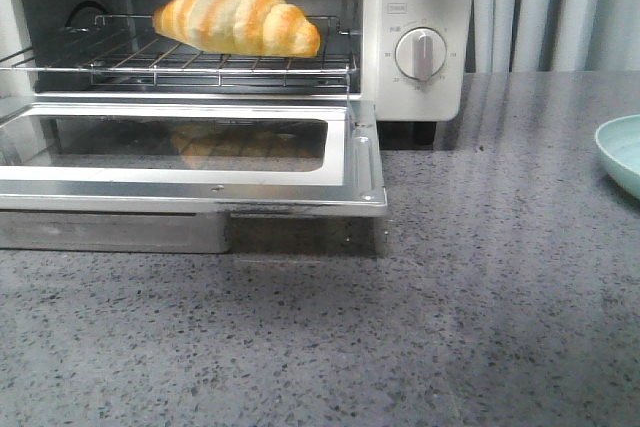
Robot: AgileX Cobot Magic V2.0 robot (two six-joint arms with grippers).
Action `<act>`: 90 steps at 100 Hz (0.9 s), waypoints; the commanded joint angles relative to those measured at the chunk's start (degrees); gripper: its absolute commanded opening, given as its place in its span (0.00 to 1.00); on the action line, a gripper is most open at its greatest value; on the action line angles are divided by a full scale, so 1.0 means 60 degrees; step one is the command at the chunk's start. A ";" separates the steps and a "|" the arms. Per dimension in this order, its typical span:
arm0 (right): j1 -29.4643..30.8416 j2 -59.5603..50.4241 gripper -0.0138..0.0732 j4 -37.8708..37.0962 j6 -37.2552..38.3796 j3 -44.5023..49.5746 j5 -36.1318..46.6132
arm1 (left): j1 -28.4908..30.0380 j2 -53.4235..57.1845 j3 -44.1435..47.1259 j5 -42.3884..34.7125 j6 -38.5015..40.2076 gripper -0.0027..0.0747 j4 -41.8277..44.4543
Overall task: Put bread in oven
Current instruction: 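Withdraw the right gripper from the oven back over the plate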
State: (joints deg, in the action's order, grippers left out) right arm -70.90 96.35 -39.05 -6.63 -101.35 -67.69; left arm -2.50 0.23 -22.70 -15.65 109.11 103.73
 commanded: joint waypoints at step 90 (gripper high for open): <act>-0.0601 -0.5498 0.68 -0.0887 0.1021 -0.0314 -0.1194 | -0.0018 0.0270 0.2474 0.2020 0.0224 0.01 -0.0248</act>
State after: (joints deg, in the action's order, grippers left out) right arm -74.43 65.12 -41.31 -0.76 -101.73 -72.82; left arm -2.50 0.23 -6.25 -4.81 110.01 103.28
